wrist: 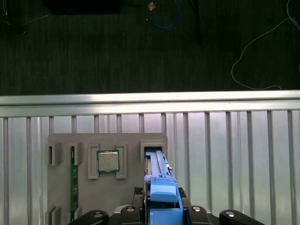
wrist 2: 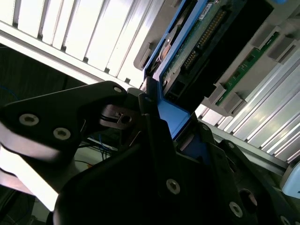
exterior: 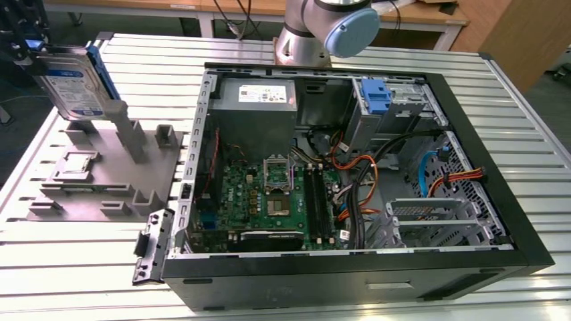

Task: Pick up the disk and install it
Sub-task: 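Pick up the disk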

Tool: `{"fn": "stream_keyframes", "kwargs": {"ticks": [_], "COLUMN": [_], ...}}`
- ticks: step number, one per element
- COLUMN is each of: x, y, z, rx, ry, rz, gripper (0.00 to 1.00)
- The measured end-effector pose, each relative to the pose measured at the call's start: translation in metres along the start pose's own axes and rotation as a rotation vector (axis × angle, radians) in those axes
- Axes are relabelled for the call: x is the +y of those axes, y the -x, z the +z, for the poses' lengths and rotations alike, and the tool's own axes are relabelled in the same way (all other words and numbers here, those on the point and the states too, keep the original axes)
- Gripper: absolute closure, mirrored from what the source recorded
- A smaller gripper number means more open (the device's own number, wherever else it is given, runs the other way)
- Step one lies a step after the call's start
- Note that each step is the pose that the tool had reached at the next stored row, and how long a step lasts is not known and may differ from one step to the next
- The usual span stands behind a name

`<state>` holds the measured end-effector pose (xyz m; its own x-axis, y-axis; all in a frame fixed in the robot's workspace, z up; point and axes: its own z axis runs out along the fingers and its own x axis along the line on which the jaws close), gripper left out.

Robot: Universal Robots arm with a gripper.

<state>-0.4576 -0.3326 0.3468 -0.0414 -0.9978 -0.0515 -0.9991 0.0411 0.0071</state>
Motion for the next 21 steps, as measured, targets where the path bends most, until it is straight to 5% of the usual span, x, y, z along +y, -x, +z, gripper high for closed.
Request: {"fn": "stream_keyframes", "kwargs": {"ticks": [21], "x": [0.0], "y": [0.0002], "z": [-0.0037], "rx": [0.0], "ry": [0.0001], "rz": [0.0], "gripper": [0.63]}}
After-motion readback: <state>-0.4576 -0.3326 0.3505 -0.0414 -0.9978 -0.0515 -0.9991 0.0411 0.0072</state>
